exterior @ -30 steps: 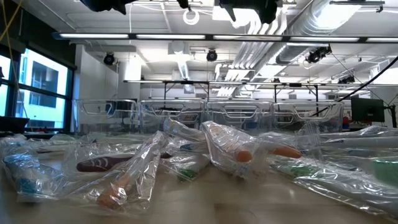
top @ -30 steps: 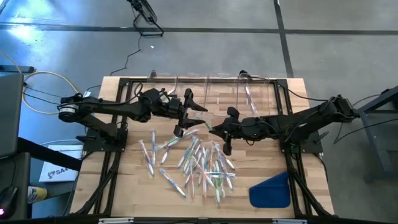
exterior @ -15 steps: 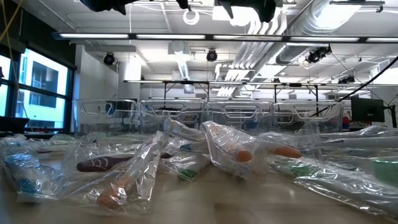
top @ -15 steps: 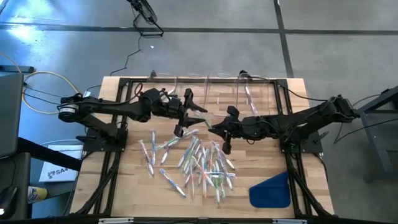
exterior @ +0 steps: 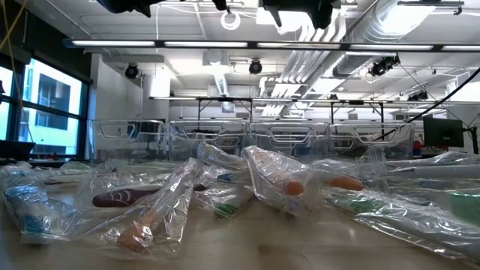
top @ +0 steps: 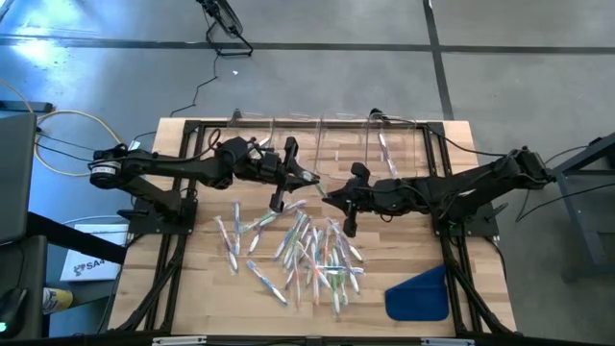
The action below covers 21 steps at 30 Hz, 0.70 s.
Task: Pick & Place Toothbrushes
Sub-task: Put the green toothbrush into the left transparent bin
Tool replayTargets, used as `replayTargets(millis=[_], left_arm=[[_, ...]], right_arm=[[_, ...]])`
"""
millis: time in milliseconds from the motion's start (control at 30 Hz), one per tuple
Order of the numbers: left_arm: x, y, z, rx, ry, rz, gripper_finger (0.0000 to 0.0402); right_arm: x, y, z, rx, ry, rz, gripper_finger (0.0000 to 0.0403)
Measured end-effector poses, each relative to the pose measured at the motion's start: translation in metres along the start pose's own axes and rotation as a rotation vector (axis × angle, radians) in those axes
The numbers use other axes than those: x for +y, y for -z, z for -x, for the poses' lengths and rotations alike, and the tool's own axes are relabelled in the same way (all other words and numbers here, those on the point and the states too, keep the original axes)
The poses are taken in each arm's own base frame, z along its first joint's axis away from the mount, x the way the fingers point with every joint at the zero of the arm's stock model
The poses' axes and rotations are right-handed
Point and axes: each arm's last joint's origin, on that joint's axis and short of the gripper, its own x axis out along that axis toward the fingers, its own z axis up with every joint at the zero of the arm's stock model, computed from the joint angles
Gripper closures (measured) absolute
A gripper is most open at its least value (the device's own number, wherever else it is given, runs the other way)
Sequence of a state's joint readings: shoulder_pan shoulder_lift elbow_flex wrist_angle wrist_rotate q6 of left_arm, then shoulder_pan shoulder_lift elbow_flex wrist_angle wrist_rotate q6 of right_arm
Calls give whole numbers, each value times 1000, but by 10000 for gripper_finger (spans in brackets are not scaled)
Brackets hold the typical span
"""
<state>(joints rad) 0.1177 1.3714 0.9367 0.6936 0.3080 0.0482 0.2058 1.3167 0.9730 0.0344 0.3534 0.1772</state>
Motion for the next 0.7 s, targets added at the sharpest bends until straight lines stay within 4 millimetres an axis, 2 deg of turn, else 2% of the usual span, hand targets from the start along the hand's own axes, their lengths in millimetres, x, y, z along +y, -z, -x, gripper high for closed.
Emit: replayTargets(millis=[167,333,533,700], left_arm=[[0,0,0,6,2,-17,392],[1,3,0,23,-2,-28,392],[15,3,5,23,2,-9,392],[33,-1,15,22,6,-2,392]], right_arm=[[0,0,0,2,-10,-3,371],[0,-1,0,-20,30,-37,305],[-2,-5,6,-37,47,-41,225],[-2,-11,23,-23,-19,-45,197]])
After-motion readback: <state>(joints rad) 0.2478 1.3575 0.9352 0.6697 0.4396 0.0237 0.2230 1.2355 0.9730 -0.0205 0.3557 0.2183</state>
